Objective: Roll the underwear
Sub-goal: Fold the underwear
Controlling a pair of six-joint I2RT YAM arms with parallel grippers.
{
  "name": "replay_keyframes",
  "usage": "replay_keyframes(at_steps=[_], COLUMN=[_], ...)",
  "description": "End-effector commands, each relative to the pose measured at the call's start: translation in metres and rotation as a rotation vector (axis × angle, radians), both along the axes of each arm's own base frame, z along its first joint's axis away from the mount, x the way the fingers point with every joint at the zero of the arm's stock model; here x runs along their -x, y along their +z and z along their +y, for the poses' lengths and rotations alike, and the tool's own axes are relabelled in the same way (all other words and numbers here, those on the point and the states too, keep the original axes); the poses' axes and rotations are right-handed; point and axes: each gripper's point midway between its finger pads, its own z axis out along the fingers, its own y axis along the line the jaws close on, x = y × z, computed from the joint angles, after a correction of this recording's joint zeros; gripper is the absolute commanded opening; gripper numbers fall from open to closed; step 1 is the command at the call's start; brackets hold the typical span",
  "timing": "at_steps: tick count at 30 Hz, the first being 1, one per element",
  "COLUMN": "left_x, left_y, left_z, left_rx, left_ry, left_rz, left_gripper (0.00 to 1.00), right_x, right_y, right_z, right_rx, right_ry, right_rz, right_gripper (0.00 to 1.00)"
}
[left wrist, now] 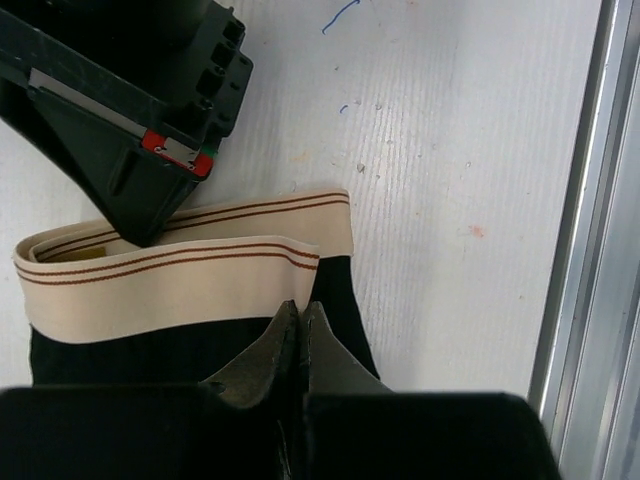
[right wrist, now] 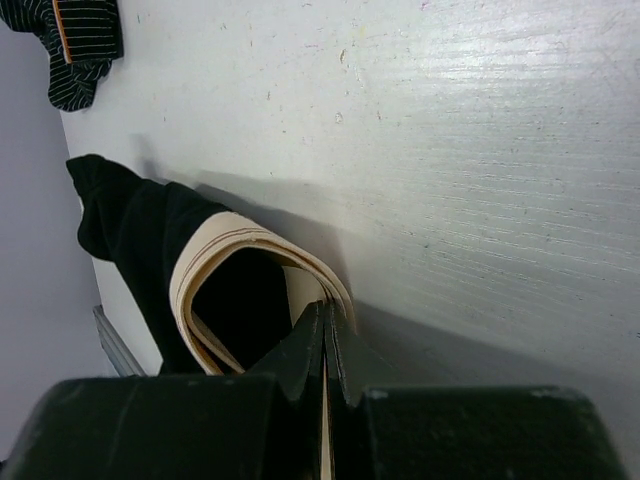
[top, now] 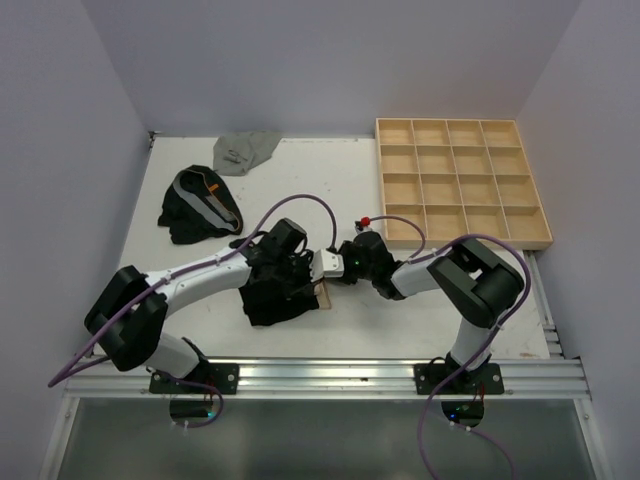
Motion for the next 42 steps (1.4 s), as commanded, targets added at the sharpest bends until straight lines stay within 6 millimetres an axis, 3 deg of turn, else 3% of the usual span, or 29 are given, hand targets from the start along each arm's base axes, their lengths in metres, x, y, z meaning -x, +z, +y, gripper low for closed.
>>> replay_keyframes(at_steps=[1,10,23,26,33,38,42], left_x=[0.007,-0.002,0.001,0.005,0.012,0.011,0.009], left_y=[-0.005,-0.026,-0.009,-0.014,-0.046,-0.056,-0.058], left_z=[-0.013,-0.023,-0.038,-0.039,-0.038,-0.037,-0.032], left_rx=[0.034,0.018,0.119,0.123,0.055,0.028,0.025], left_ry=[0.031,0.175,0.180,0.169,0.188,0.207,0.213], left_rz=[0.068,0.133,0.155,0.180,0.270,0.312,0.344], left_gripper=[0.00,0.00,0.00,0.00,0.00,0.00,0.05], right_x=[-0.004,0.000,0.004,0.005,0.004,0.000,-0.008], right_y=[-0.016,-0.020,-0.027,-0.029,-0.025,-0.005,0.022], right_z=[-0.010,-0.014,-0.017,-0.017,-0.016,-0.021,-0.040], right_rx=[0.039,0.031,0.040,0.043,0.040,0.050,0.124], right_ry=[-0.050,-0.061,-0.063,-0.063,-0.059,-0.061,-0.060], right_rz=[0.011,0.018,0.036,0.040,0.038,0.009,-0.040], right_gripper=[0.00,0.00,0.00,0.00,0.00,0.01,0.13])
